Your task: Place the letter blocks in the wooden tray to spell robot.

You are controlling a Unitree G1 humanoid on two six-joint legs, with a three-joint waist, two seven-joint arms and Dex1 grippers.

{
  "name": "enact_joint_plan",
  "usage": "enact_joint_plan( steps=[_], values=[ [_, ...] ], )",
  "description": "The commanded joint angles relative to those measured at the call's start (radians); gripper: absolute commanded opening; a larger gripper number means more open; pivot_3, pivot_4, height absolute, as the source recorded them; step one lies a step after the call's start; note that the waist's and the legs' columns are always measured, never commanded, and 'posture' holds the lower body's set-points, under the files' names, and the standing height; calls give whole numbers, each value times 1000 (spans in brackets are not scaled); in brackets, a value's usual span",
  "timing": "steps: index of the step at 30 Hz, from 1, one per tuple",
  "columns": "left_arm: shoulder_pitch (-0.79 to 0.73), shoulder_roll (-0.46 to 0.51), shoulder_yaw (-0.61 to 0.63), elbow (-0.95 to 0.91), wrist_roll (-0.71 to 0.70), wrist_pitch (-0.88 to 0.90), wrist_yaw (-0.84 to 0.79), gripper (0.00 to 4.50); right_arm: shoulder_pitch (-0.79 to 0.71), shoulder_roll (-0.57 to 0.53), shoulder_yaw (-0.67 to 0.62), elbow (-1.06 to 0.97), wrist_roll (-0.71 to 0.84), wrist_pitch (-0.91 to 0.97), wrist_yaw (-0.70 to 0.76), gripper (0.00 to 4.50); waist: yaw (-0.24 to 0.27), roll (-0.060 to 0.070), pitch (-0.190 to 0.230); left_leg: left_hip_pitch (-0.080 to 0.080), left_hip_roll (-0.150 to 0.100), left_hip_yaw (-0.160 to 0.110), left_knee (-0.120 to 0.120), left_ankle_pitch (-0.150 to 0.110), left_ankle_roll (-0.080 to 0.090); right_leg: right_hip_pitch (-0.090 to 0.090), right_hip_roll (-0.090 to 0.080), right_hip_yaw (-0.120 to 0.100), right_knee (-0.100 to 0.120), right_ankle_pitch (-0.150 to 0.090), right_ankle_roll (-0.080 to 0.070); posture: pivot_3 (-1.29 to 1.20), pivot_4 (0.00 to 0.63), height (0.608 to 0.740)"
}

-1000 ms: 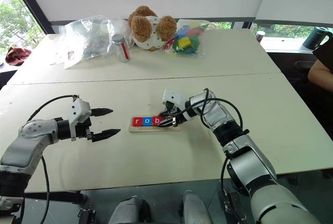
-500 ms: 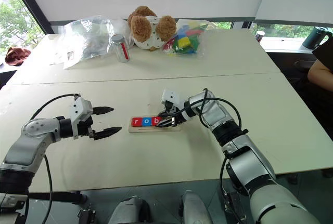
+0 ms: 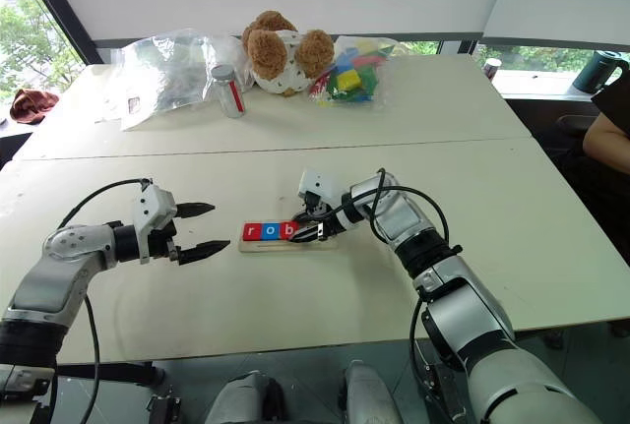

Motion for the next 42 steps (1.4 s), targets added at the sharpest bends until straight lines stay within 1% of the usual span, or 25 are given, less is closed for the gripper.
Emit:
enact_joint_plan(
  steps=[1,3,12,16,29,37,42],
  values=[
    [-13,-6,6,-12,-1,-21,2,4500,-33,9,-23,-34,3,-8,-19,2578,0,0,0,0,0,0,0,0,0,0,0,0,0,0,0,0,150,740],
    [-12,-9,6,-13,0,-19,3,4500,-36,10,-34,-34,6,-14,-30,3605,0,0,0,0,0,0,0,0,0,0,0,0,0,0,0,0,150,740],
    [-26,-18,2,-2,4,-16,1,4500,-56,-22,-77,-78,20,-15,-37,3605,0,0,0,0,0,0,0,0,0,0,0,0,0,0,0,0,150,740],
    [-34,-23,-4,4,8,-17,-2,4500,-48,-48,-63,-94,-14,-86,-60,3605,0,0,0,0,0,0,0,0,0,0,0,0,0,0,0,0,150,740],
    [-43,-31,-6,21,18,-20,-4,4500,-12,-21,-21,-96,-32,-114,-70,3605,0,0,0,0,0,0,0,0,0,-1,0,0,0,0,0,0,150,740],
    [-41,-34,-4,22,22,-22,-2,4500,-27,-20,2,-40,-76,-173,-95,3605,0,0,0,0,0,0,0,0,0,-1,0,0,0,0,0,0,150,740],
    [-41,-37,-5,24,23,-25,0,4500,-51,-16,-6,14,-98,-212,-119,3605,0,0,0,0,0,0,0,0,0,-1,0,0,0,0,0,0,150,740]
  ],
)
